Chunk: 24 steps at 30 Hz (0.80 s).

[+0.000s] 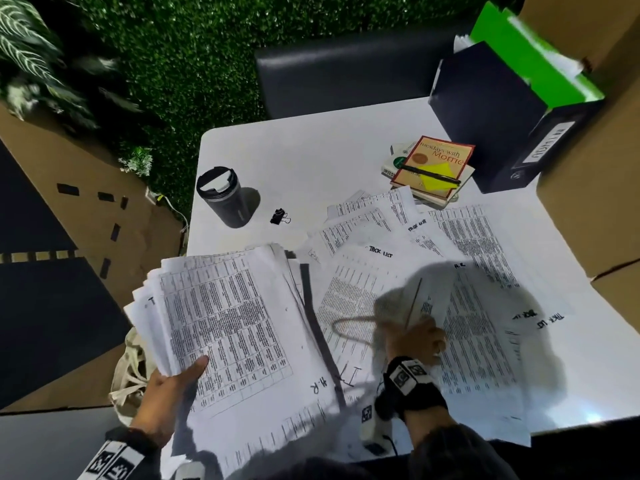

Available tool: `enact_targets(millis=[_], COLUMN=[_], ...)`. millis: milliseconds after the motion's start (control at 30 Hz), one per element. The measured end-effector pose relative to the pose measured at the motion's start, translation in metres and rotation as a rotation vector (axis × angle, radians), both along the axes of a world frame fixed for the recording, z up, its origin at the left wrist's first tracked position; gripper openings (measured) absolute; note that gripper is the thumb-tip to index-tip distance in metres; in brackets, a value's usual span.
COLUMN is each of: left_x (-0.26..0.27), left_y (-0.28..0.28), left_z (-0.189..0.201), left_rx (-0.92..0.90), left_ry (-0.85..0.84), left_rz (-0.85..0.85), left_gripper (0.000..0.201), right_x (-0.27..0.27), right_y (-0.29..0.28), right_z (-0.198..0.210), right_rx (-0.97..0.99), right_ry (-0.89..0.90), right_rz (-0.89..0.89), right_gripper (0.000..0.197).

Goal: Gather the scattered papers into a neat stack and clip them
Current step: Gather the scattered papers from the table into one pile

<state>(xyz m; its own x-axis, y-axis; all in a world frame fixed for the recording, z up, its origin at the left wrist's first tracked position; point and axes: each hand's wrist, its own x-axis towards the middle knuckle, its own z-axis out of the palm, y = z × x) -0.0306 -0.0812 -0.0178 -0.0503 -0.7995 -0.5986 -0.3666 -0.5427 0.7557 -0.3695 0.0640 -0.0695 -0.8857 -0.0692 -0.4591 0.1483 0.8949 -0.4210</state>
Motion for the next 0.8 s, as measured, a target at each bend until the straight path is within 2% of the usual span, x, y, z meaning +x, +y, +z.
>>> enact_targets(millis=[33,67,100,167,200,267,333,400,467,600,700,800], left_x=[0.003,0.004,0.001,-0.007,-0.008,-0.01,-0.009,-0.008,-0.01,-0.009,-0.013,-0.013], left_y=[0.0,-0.001,0.001,0.005,0.005,0.006,0.005,0.003,0.003,0.003,0.004,0.007], left_z=[-0.001,0.0,0.006,0.016,0.017,0.017,0.015,0.012,0.015,0.019,0.026,0.028], left_rx=[0.008,0.017,0.022,0.001,-0.016,-0.043,-0.075,-0.08,-0.083,-0.098,-0.122,-0.146], left_ry=[-0.013,-0.007,0.015,0.065,0.085,0.093,0.123,0.148,0.17,0.156,0.152,0.138], left_rz=[0.012,0.014,0.021,-0.007,-0.027,-0.046,-0.039,-0.048,-0.065,-0.033,0.005,0.034], left_gripper=[0.088,0.086,0.073,0.034,0.027,0.028,0.026,0.025,0.025,0.021,0.025,0.016], right_x=[0.0,-0.002,-0.005,-0.016,-0.021,-0.03,-0.036,-0.04,-0.046,-0.067,-0.092,-0.117], right_y=[0.0,0.0,0.0,0.001,0.002,0.004,0.007,0.009,0.013,0.023,0.032,0.041], right_z=[-0.001,-0.001,-0.002,0.0,0.001,0.003,0.001,-0.001,0.002,0.025,0.036,0.033], right_rx=[0.005,0.006,0.0,0.022,0.053,0.11,0.085,-0.079,-0.258,-0.521,-0.656,-0.665], right_ry=[-0.001,-0.005,-0.011,-0.029,-0.047,-0.074,-0.07,-0.067,-0.093,-0.172,-0.178,-0.211], right_rz=[0.01,0.005,-0.002,0.012,0.051,0.146,0.197,0.204,0.22,0.219,0.061,-0.011], right_gripper=[0.09,0.089,0.088,0.085,0.084,0.078,0.063,0.042,0.031,0.03,0.029,0.036])
